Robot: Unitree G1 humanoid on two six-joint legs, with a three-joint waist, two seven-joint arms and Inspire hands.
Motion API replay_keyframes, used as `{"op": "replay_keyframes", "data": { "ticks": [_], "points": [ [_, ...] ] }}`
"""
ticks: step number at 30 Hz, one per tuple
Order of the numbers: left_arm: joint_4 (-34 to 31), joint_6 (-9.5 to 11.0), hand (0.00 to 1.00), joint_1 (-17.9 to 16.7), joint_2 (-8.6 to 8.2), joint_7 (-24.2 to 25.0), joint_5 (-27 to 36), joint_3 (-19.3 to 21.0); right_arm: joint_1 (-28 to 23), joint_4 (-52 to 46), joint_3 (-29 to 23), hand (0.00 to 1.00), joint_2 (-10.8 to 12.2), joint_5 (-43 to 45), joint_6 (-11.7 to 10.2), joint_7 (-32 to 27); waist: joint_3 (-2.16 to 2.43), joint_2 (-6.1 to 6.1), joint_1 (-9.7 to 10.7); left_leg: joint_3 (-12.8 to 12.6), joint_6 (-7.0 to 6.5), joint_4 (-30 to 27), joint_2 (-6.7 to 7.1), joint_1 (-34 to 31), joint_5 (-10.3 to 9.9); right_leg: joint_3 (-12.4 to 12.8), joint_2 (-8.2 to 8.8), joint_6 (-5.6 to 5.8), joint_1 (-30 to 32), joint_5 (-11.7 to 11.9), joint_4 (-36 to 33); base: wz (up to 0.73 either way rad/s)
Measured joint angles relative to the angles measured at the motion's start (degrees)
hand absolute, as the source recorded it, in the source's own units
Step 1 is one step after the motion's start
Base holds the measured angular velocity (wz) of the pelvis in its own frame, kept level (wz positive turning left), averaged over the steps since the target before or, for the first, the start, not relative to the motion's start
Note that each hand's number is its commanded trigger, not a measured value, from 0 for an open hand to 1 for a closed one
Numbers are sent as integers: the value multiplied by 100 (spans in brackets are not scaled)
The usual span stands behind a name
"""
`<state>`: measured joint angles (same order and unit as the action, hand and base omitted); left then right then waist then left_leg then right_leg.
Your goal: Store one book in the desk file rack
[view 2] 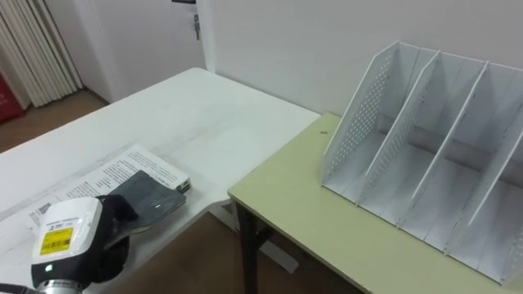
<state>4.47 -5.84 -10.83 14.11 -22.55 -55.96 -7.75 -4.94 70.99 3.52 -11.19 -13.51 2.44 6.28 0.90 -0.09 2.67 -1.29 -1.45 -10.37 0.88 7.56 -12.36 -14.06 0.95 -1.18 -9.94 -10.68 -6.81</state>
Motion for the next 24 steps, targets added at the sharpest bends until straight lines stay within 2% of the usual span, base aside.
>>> {"op": "replay_keyframes", "data": {
  "ticks": [2,5,7,9,10,12,16,21,24],
  "points": [
    [-304,8,100,-36,5,207,442,59,0,0,32,0,6,-5,-39,4,-19,-34,-2,12,0,-13,1,-12,0,-32,6,0,-4,0,5,8],
    [-519,167,100,-39,-9,365,1023,208,7,4,33,0,18,-4,-163,23,-47,-83,-19,23,0,-33,-2,-7,0,-43,4,2,-20,1,-1,4],
    [-722,202,100,-44,-54,532,1455,326,-3,21,31,0,39,-1,-265,58,-64,-102,-32,22,0,-42,-10,-13,0,-35,2,1,-20,1,1,0],
    [-1141,269,100,-56,-75,775,2381,428,-3,33,32,0,51,-2,-341,119,-92,-110,-39,45,0,-43,-11,-60,0,-32,8,1,1,1,4,0],
    [-1231,306,100,-57,-76,830,2617,438,-5,35,33,0,50,-4,-366,143,-92,-110,-40,37,0,-43,-14,-66,0,-34,9,2,4,1,4,0],
    [-1473,570,100,-51,-143,1010,3585,430,-3,27,120,0,50,21,-437,154,-94,-101,-73,9,0,-48,-15,-87,0,-25,15,7,35,-2,-2,0],
    [-1691,790,100,5,-227,1431,4928,391,50,24,148,0,53,182,-567,287,-117,-104,-73,15,0,-58,-15,-123,0,-32,9,6,93,-2,-15,0],
    [-1718,870,100,19,-229,2181,6530,299,76,-112,185,0,55,523,-786,550,-126,-92,-102,-14,0,-50,-37,-106,0,64,4,-2,140,-5,-50,-10],
    [-1718,881,100,80,-229,2521,7288,300,113,-378,206,0,99,755,-786,777,-141,-115,-129,-28,1,-57,-49,-185,0,117,3,-11,233,-9,-127,-12]
  ]
}}
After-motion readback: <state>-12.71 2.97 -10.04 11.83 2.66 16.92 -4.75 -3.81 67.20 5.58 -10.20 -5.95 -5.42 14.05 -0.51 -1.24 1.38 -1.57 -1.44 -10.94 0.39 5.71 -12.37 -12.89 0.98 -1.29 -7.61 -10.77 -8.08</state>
